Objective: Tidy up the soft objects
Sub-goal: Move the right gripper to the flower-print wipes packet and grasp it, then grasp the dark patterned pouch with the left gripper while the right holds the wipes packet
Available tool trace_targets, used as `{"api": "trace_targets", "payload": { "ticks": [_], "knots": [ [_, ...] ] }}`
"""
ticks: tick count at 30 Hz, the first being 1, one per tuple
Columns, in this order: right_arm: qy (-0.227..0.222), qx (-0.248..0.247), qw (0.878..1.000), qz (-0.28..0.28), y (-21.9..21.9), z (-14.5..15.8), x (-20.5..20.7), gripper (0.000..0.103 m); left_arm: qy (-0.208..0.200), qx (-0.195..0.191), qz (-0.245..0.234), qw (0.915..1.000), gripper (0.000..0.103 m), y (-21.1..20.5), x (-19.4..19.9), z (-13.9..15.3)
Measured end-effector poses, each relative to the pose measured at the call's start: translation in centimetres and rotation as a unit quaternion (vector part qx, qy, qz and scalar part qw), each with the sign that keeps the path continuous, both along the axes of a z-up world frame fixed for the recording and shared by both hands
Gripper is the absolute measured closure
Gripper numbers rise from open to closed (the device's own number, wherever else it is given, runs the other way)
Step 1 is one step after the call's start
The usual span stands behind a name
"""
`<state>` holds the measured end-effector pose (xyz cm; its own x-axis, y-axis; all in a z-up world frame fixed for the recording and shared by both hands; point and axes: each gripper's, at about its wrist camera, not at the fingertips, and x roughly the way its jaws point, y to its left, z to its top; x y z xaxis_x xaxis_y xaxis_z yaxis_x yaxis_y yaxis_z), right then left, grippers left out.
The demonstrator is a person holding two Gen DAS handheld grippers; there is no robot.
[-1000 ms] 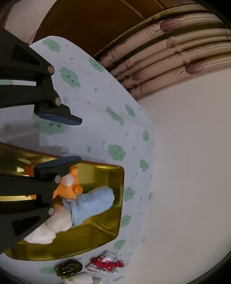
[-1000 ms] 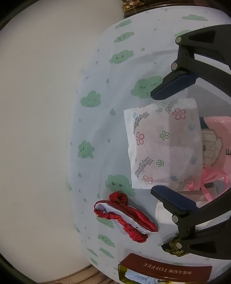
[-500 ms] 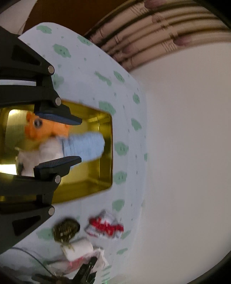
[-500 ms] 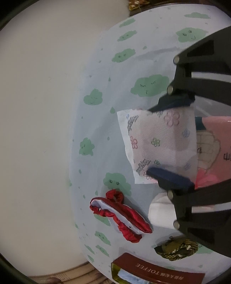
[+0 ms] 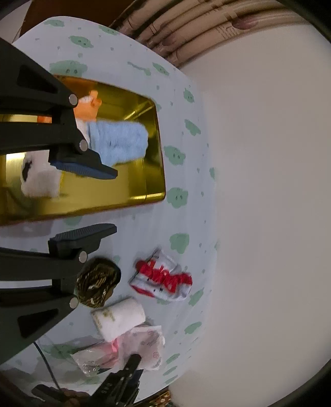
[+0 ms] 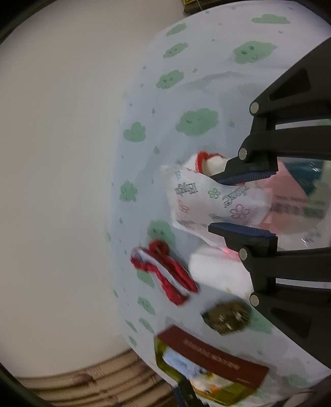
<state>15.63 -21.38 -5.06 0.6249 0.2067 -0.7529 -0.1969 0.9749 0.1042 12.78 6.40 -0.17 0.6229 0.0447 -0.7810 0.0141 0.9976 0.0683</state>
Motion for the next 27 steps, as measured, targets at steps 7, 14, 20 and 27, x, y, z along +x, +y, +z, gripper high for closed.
{"api": "trace_targets", "payload": {
  "ticks": [7, 14, 20, 27],
  "knots": [
    [0.027, 0.024, 0.999, 0.015, -0.3, -0.3, -2.2, 0.075, 0.008, 0.001, -0.014, 0.9999, 0.066, -1.3, -0.1, -0.6],
    [0.038, 0.081, 0.996, -0.003, -2.0, -0.5, -0.9, 0.066, 0.016, -0.006, -0.026, 0.9995, 0.066, -2.7, 0.4, -0.9],
    [0.024, 0.094, 0.995, -0.003, -1.5, -0.1, 0.1, 0.063, 0.022, -0.001, -0.03, 0.9993, 0.066, -3.4, 0.8, -1.2],
    [0.0, 0.071, 0.997, 0.039, 1.1, 0.6, 0.5, 0.066, 0.037, -0.01, -0.026, 0.9989, 0.066, -3.8, 1.5, -1.9]
  ]
}}
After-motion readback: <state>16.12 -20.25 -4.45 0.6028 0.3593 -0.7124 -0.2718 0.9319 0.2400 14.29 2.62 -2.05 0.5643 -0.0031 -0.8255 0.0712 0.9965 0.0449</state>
